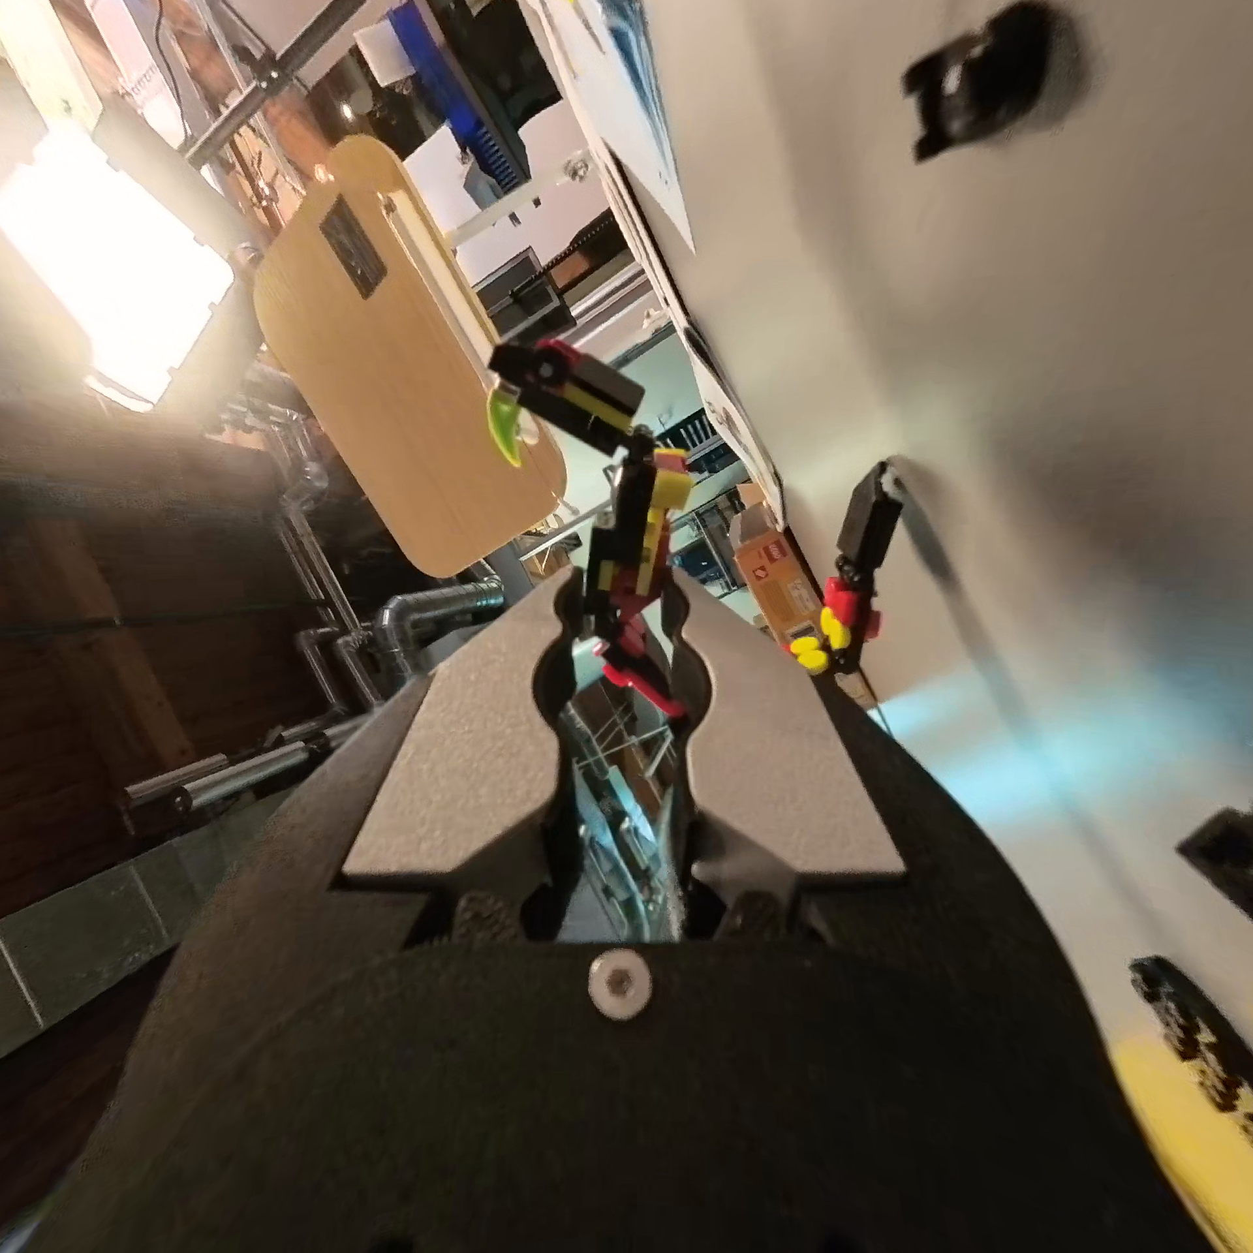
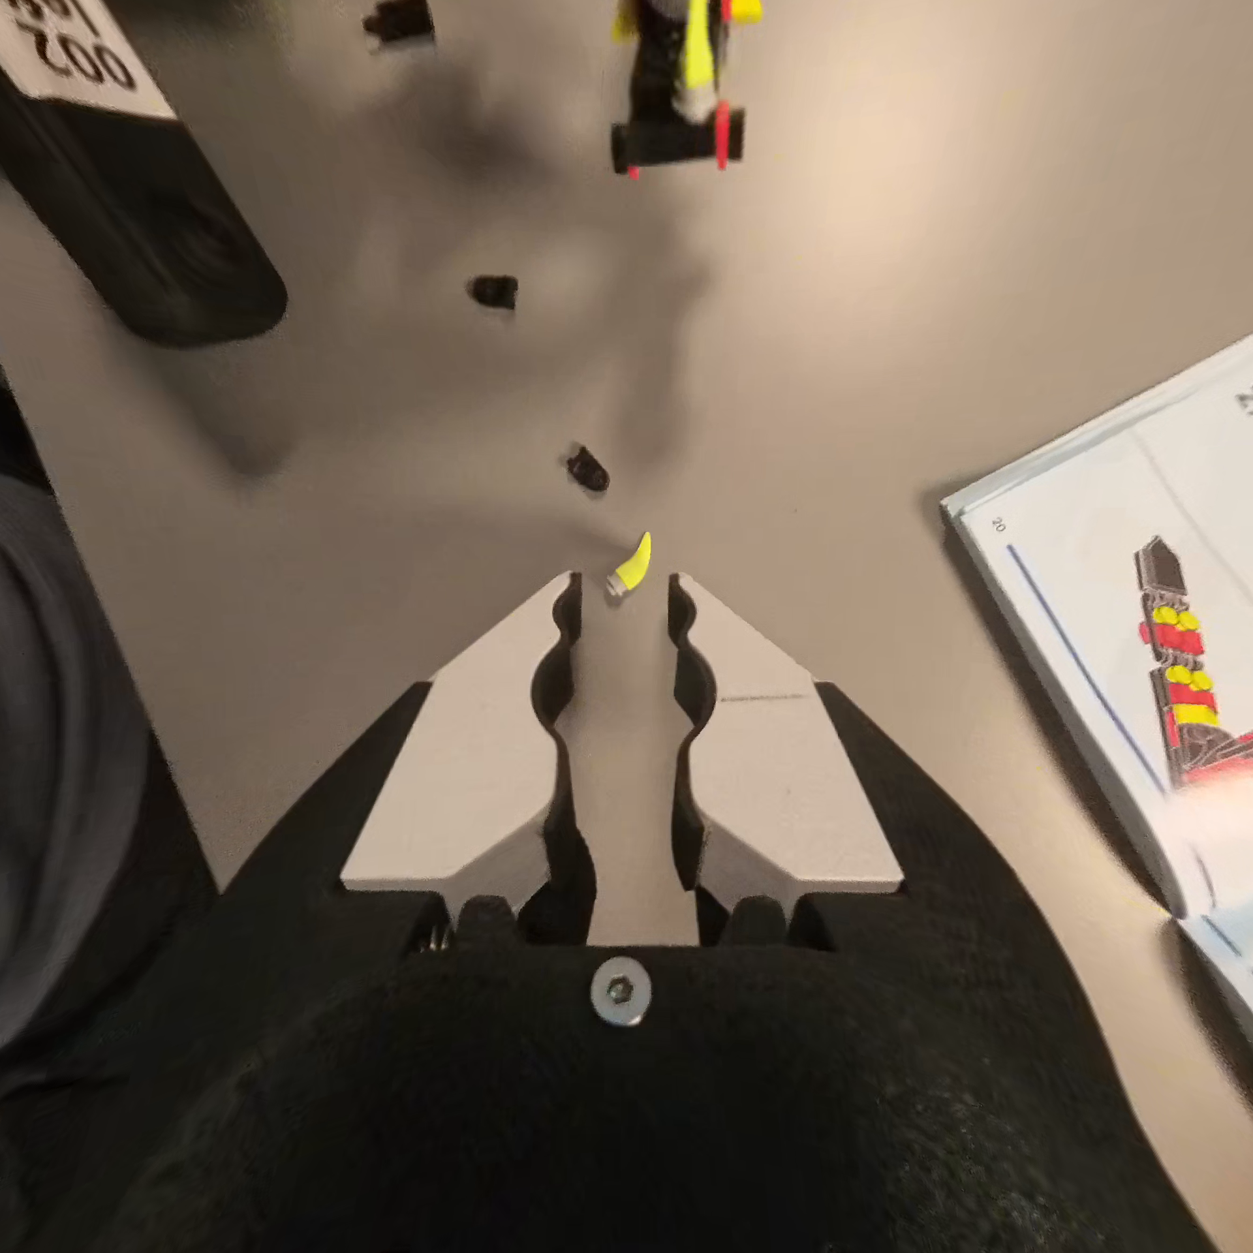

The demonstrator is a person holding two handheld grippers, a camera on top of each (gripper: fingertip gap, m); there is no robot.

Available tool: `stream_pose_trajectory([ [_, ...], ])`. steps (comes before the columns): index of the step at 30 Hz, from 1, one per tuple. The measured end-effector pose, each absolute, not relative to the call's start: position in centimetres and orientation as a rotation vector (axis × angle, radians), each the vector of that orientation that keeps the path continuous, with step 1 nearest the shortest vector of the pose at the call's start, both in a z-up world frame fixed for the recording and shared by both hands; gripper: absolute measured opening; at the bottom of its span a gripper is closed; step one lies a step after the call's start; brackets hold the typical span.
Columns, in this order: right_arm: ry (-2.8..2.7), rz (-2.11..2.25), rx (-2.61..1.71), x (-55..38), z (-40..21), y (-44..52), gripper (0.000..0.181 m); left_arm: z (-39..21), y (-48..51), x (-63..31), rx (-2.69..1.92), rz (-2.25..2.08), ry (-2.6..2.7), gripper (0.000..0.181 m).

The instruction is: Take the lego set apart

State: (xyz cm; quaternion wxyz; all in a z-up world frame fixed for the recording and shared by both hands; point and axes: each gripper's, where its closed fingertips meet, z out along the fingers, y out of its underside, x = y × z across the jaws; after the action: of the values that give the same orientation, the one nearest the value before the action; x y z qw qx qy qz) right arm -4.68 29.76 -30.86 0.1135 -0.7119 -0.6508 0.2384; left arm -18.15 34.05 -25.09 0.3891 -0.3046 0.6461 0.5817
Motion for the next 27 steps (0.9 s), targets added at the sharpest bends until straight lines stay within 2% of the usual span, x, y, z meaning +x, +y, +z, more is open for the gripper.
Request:
stream_pose_trajectory([
  [8,-1.802,0.782,-1.948,-3.9,-30.2,29.3,0.023,-26.1,34.9,-15.2,-0.554,1.535,1.902,0.021],
  [14,-1.742,0.852,-1.844,-3.5,-30.1,29.7,0.03,-27.6,35.2,-14.8,-0.545,1.528,2.085,0.023],
  [22,-1.711,1.013,-1.577,-4.4,-29.2,31.1,0.036,-28.2,34.7,-15.3,-0.68,1.496,2.091,0.05],
  [27,-1.553,1.066,-1.461,-4.3,-27.6,33.3,0.042,-26.3,33.3,-18.8,-1.029,1.551,1.883,0.057],
])
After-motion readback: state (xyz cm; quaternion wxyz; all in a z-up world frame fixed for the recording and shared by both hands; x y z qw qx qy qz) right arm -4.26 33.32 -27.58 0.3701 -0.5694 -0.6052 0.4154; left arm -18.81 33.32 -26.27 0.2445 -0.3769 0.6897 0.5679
